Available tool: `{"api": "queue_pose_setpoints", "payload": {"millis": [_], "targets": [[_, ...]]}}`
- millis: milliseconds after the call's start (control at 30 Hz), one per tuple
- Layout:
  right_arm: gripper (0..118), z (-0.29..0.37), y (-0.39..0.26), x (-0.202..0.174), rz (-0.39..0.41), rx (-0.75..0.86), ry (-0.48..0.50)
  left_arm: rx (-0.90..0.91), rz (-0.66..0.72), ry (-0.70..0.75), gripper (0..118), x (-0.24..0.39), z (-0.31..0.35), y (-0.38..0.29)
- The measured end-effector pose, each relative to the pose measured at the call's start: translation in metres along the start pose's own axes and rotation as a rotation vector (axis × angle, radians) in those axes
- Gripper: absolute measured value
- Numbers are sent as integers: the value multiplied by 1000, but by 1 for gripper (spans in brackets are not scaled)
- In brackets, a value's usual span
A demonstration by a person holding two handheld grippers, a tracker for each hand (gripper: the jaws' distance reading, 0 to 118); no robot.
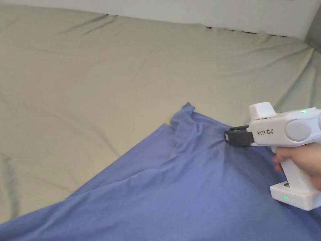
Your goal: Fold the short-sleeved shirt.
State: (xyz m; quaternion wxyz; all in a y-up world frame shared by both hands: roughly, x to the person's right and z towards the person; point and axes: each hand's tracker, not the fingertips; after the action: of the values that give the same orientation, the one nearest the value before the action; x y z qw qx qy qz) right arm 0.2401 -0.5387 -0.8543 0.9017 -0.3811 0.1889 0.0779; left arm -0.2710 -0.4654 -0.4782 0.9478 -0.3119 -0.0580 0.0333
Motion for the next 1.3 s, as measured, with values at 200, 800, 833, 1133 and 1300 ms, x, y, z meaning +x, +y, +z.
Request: {"api": "queue_pose_setpoints", "payload": {"millis": [200,800,833,1133,1300], "targets": [[4,56,-18,-27,183,31,12,29,-21,-7,3,-2,-2,12],[4,466,60,-35,-25,606,-273,364,-50,25,3,14,93,230],[4,481,67,-35,-18,629,-297,384,-77,39,3,21,95,246],[4,518,156,-9,-36,778,-399,507,-134,122,3,56,88,394],[4,484,228,18,-27,801,-435,531,-176,191,3,56,54,466]]}}
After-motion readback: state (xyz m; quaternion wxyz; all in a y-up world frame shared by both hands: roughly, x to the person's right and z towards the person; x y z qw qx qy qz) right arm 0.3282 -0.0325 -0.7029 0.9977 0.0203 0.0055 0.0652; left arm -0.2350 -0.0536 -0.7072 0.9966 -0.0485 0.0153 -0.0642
